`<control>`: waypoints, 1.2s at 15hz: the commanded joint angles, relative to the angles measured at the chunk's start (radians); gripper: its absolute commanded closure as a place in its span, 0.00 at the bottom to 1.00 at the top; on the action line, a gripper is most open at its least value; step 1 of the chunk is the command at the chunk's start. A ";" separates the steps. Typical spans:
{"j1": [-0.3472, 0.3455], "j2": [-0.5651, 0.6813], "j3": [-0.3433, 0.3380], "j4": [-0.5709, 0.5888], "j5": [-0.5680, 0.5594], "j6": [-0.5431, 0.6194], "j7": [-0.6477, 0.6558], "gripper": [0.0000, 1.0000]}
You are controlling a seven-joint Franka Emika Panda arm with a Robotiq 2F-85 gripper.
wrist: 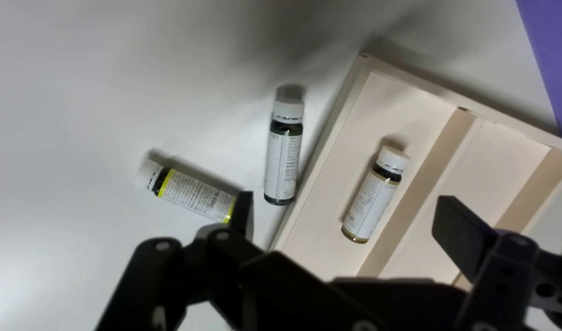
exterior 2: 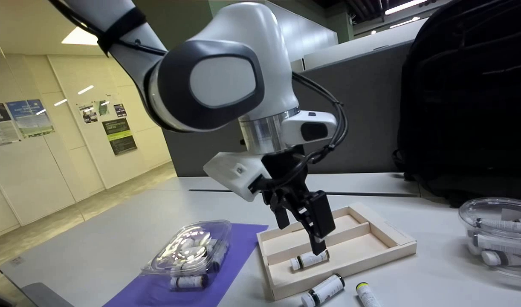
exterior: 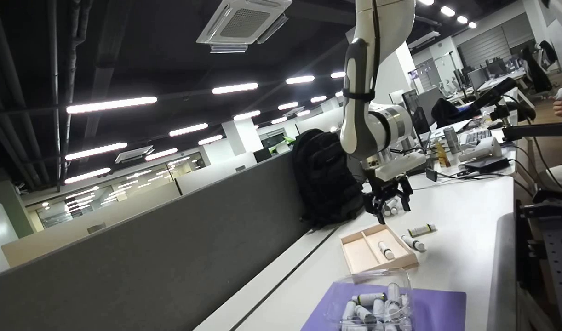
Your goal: Take the bottle out of the tray and put it on the counter
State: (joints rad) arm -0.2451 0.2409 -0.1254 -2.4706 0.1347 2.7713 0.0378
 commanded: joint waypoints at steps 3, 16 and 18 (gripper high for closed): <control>0.072 0.100 -0.099 0.063 -0.065 0.018 0.173 0.00; 0.184 0.260 -0.143 0.227 -0.024 -0.020 0.384 0.00; 0.192 0.271 -0.144 0.240 -0.020 -0.028 0.398 0.00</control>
State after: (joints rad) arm -0.0758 0.4855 -0.2524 -2.2716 0.1059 2.7741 0.3846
